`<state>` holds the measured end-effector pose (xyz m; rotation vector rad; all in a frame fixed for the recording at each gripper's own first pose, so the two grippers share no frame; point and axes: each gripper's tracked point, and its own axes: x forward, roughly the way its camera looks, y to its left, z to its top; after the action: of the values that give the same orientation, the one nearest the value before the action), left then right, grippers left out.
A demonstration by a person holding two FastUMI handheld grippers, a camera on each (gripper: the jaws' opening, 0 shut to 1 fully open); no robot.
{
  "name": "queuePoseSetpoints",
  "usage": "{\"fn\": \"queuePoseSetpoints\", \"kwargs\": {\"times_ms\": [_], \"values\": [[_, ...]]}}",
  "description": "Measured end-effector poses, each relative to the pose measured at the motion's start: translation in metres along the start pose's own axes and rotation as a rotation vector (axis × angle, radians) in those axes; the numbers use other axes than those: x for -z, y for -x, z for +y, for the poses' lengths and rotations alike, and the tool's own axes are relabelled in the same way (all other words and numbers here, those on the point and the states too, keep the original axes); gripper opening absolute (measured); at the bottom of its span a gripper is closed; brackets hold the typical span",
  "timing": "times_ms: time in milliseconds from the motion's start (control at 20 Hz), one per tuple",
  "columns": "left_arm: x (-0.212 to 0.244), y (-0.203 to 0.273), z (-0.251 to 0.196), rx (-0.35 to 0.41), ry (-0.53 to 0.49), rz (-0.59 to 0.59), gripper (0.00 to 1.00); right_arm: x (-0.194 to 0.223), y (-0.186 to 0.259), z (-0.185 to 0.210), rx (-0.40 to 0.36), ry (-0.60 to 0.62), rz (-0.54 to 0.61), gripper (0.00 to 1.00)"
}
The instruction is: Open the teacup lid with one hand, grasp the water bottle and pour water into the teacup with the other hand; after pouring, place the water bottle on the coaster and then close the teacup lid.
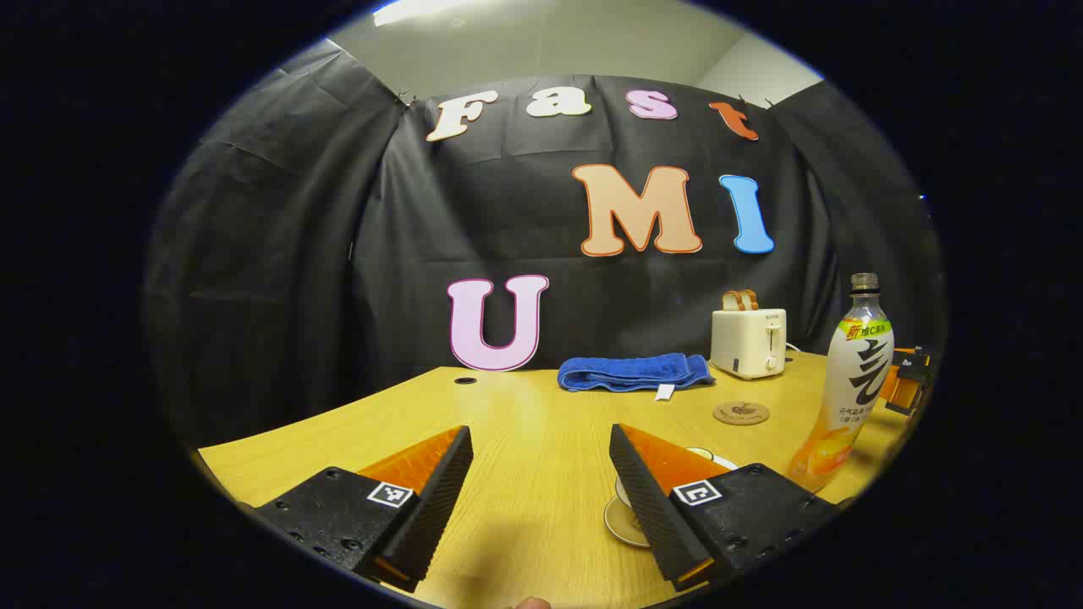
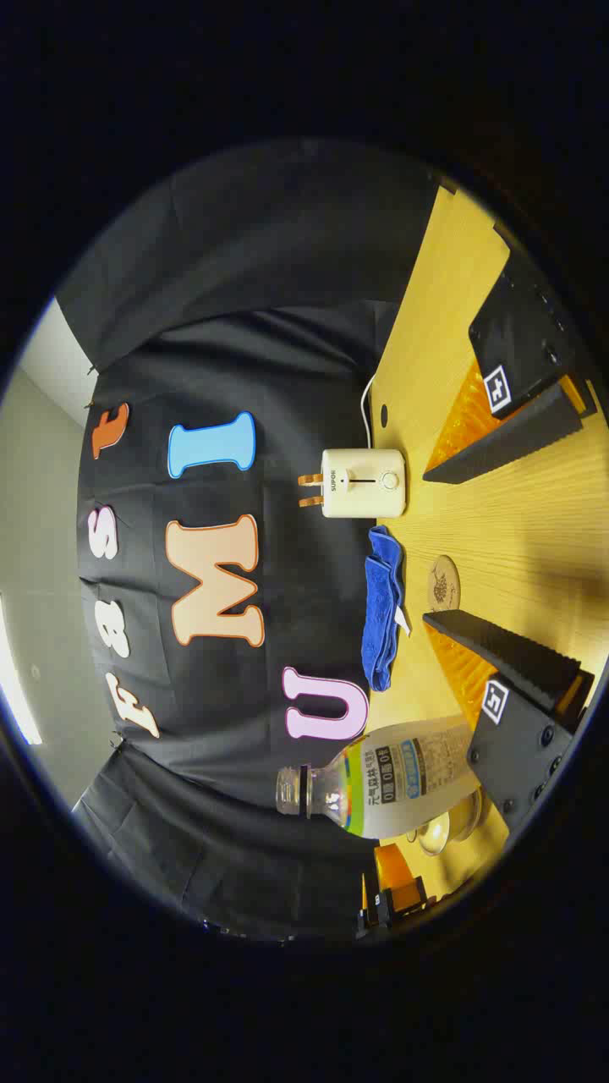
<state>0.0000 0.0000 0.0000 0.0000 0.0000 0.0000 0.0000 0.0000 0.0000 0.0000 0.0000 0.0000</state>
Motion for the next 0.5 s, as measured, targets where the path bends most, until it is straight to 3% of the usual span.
{"fn": "queuePoseSetpoints", "kwargs": {"times_ms": [500], "values": [[0.0002, -0.0003, -0.0043, 0.02, 0.006, -0.002, 0.95, 0.0002, 0.0004, 0.0015, -0.007, 0.0, -0.001, 0.97]]}}
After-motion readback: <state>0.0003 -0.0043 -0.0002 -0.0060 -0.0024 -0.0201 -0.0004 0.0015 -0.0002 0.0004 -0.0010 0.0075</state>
